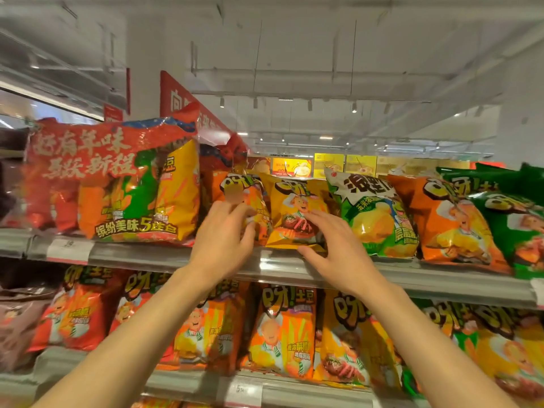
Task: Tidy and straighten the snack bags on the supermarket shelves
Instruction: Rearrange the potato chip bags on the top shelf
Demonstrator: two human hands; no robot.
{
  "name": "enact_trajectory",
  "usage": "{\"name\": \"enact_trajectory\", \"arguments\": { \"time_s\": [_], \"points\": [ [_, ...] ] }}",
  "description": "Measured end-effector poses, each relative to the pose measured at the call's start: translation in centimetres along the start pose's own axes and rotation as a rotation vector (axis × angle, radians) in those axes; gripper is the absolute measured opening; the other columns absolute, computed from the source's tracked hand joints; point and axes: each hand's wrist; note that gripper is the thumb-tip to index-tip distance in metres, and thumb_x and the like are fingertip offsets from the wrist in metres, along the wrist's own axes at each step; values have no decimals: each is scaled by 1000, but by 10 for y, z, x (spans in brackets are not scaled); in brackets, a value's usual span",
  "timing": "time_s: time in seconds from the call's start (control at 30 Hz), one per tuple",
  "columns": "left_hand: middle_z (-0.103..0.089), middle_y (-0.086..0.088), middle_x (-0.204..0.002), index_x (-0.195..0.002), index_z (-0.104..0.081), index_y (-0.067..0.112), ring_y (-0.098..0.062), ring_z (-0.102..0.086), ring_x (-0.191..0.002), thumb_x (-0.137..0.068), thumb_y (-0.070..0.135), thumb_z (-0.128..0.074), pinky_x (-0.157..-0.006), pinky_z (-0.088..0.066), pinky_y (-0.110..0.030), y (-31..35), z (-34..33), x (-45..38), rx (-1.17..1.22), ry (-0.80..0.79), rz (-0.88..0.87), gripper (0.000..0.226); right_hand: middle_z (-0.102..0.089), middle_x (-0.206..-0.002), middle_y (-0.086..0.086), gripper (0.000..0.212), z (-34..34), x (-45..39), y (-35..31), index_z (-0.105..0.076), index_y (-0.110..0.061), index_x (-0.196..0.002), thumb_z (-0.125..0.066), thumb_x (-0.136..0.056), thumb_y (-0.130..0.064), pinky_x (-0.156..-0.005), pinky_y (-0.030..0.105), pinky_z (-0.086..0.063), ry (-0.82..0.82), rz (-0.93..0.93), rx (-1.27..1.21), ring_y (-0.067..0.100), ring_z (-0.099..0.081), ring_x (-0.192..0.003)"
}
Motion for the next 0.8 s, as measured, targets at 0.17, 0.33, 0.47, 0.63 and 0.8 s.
{"name": "enact_trajectory", "arguments": {
  "time_s": [0.17, 0.33, 0.47, 0.63, 0.8],
  "points": [
    [-57, -11, -141, -143, -56, 17, -31, -50, -131, -97, 41, -63, -103, -45, -47, -25, 1, 2, -142, -39, 85, 53, -46, -155, 1, 68, -2, -5, -1, -46, -21, -152, -68, -93, -47, -121, 37, -28, 73, -34, -16, 20, -35, -145],
    [-57, -14, -137, -150, -46, 18, -33, -55, -124, -97, 42, -65, -92, -51, -42, -32, -4, 2, -138, -42, 16, 61, -46, -156, 2, 66, -6, -8, -6, -50, -24, -148, -70, -91, -50, -121, 39, -28, 104, -84, -17, 22, -36, -147],
    [-57, -19, -132, -155, -41, 20, -37, -55, -118, -99, 33, -64, -83, -53, -44, -42, 4, 0, -217, -88, -80, 61, -59, -141, -3, 62, -5, -8, -2, -55, -23, -141, -72, -89, -51, -110, 32, -37, 131, -72, -28, 18, -49, -134],
    [-51, -20, -143, -148, -50, 13, -38, -45, -133, -92, 21, -71, -100, -49, -51, -29, 12, 0, -229, -72, -82, 60, -58, -143, -1, 63, -7, -4, 1, -53, -22, -144, -69, -91, -52, -107, 28, -36, 155, -77, -43, 17, -48, -135],
    [-67, -1, -120, -124, -66, 16, -20, -63, -110, -99, 15, -56, -89, -51, -34, 6, 8, -15, 142, 24, -14, 27, -60, -138, -5, 57, -4, -6, 0, -55, -25, -141, -68, -92, -52, -100, 25, -38, 199, -141, -201, 14, -51, -129]
  ]
}}
Point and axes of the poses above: each hand's wrist, its own x-axis away from the middle knuckle, its own z-axis out of the back of the hand, y = z × x
